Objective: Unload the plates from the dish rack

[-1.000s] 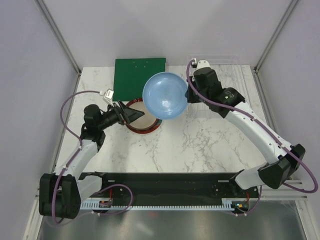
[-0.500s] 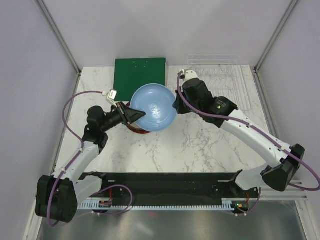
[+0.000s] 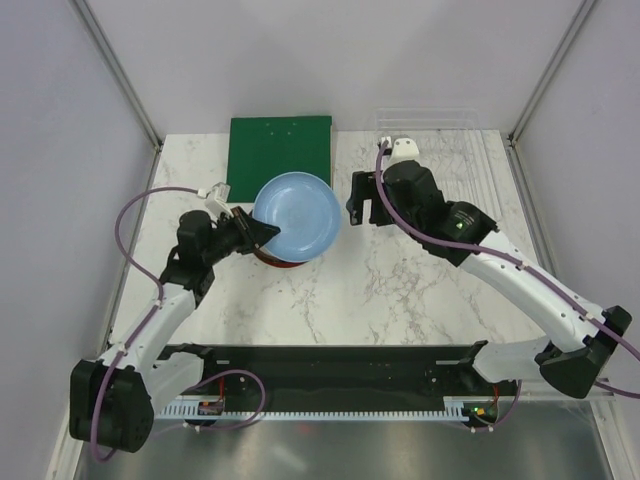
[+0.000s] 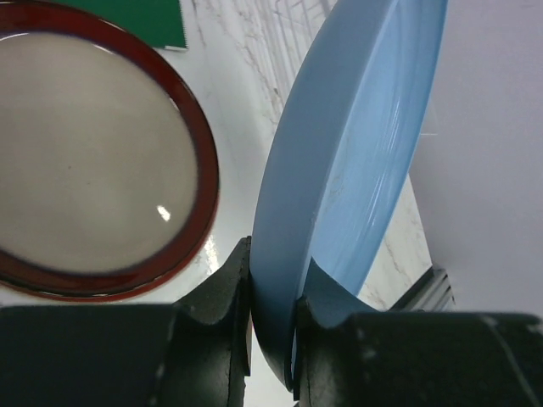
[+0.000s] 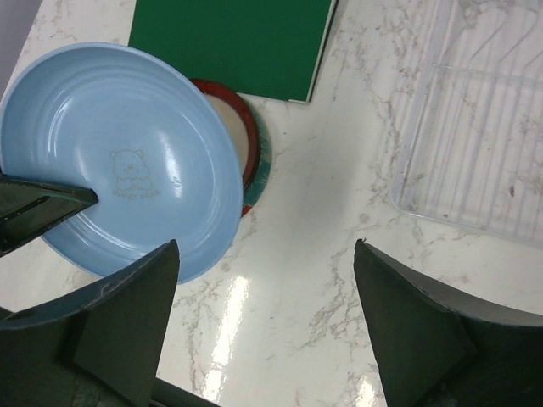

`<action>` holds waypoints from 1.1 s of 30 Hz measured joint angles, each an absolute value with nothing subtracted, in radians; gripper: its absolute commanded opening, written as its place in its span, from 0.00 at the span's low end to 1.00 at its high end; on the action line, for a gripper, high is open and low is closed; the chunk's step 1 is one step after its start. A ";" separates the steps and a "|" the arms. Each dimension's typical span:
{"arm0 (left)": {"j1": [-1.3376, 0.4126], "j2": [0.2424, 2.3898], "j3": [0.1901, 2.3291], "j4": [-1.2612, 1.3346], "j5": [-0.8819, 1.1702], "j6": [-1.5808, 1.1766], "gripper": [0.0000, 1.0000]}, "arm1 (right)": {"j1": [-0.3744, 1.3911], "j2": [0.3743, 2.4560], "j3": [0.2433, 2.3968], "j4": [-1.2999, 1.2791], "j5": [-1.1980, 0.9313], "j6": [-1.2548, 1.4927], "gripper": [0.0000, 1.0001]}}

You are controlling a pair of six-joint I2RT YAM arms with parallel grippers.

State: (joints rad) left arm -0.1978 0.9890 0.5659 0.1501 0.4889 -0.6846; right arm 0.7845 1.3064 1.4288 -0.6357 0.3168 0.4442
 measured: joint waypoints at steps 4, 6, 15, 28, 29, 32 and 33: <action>-0.197 1.042 0.603 0.100 0.438 -0.656 0.02 | 0.785 1.270 1.406 -0.643 0.379 0.435 0.92; -0.197 1.089 0.617 0.097 0.413 -0.650 0.02 | 0.785 1.258 1.390 -0.645 0.395 0.430 0.93; -0.175 1.255 0.624 0.054 0.322 -0.635 0.02 | 0.785 1.251 1.321 -0.652 0.439 0.414 0.96; -0.145 1.322 0.643 0.047 0.293 -0.623 0.63 | 0.785 1.251 1.291 -0.652 0.451 0.412 0.96; -0.144 1.330 0.645 0.045 0.290 -0.621 0.67 | 0.785 1.251 1.290 -0.653 0.451 0.412 0.97; -0.141 1.338 0.646 0.034 0.286 -0.615 0.77 | 0.785 1.250 1.287 -0.651 0.451 0.413 0.97; -0.141 1.339 0.646 0.032 0.285 -0.614 0.88 | 0.785 1.250 1.284 -0.652 0.451 0.413 0.98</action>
